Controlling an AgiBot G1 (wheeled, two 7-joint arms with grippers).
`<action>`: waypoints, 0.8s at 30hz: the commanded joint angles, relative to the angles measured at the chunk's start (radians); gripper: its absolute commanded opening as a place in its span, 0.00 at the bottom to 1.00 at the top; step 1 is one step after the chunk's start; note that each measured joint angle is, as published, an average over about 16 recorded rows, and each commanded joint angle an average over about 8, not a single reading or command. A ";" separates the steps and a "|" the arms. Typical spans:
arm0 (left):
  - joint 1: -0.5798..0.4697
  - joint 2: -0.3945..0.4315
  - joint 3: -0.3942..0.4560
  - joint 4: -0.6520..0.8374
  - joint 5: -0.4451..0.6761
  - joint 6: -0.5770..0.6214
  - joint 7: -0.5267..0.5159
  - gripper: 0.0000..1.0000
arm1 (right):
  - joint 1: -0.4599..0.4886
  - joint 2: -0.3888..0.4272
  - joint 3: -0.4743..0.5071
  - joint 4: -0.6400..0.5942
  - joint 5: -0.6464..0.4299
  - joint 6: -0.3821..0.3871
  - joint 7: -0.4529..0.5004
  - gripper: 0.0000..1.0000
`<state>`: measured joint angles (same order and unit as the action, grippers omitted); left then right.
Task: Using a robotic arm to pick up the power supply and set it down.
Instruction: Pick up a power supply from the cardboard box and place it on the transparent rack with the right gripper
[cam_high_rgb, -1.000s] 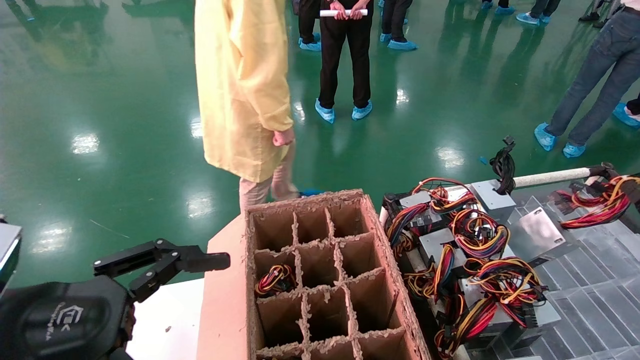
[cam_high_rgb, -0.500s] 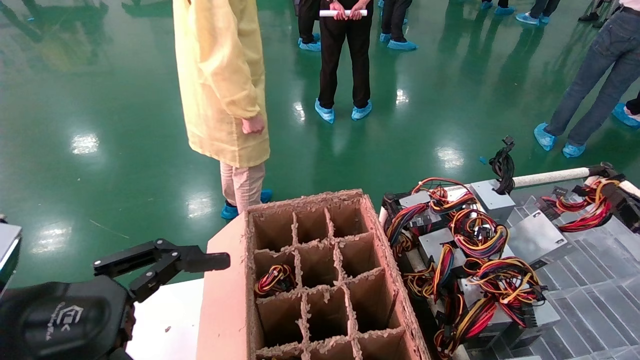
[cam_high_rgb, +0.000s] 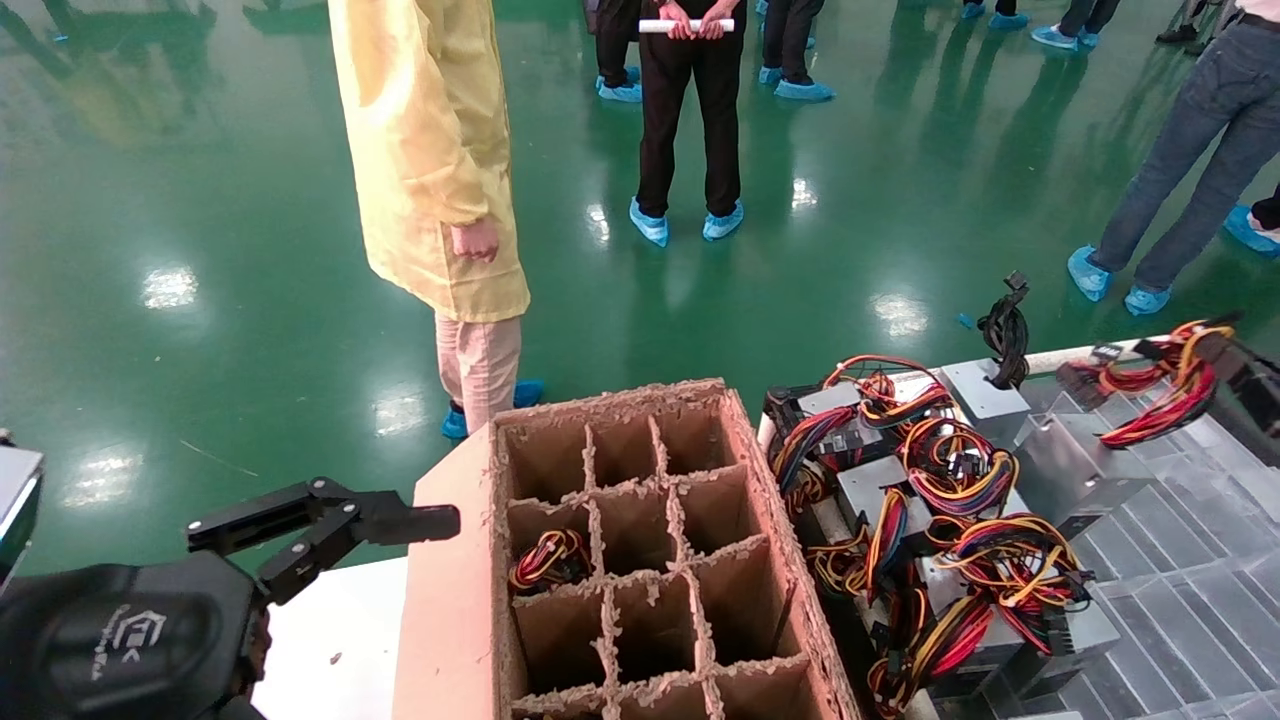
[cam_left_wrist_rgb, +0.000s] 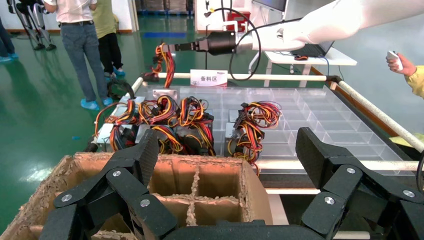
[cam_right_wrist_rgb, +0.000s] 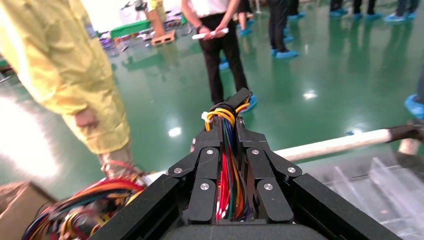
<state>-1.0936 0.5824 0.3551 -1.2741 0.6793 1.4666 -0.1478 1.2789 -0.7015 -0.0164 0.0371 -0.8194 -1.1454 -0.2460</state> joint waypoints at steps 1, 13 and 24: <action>0.000 0.000 0.000 0.000 0.000 0.000 0.000 1.00 | 0.003 -0.002 -0.006 0.002 -0.009 -0.010 0.000 0.00; 0.000 0.000 0.000 0.000 0.000 0.000 0.000 1.00 | 0.004 0.004 -0.034 -0.004 -0.047 -0.089 0.021 0.00; 0.000 0.000 0.000 0.000 0.000 0.000 0.000 1.00 | 0.004 0.011 -0.052 -0.021 -0.072 -0.144 0.045 0.00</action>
<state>-1.0937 0.5823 0.3555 -1.2741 0.6791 1.4664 -0.1476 1.2818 -0.6894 -0.0667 0.0177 -0.8888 -1.2873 -0.2035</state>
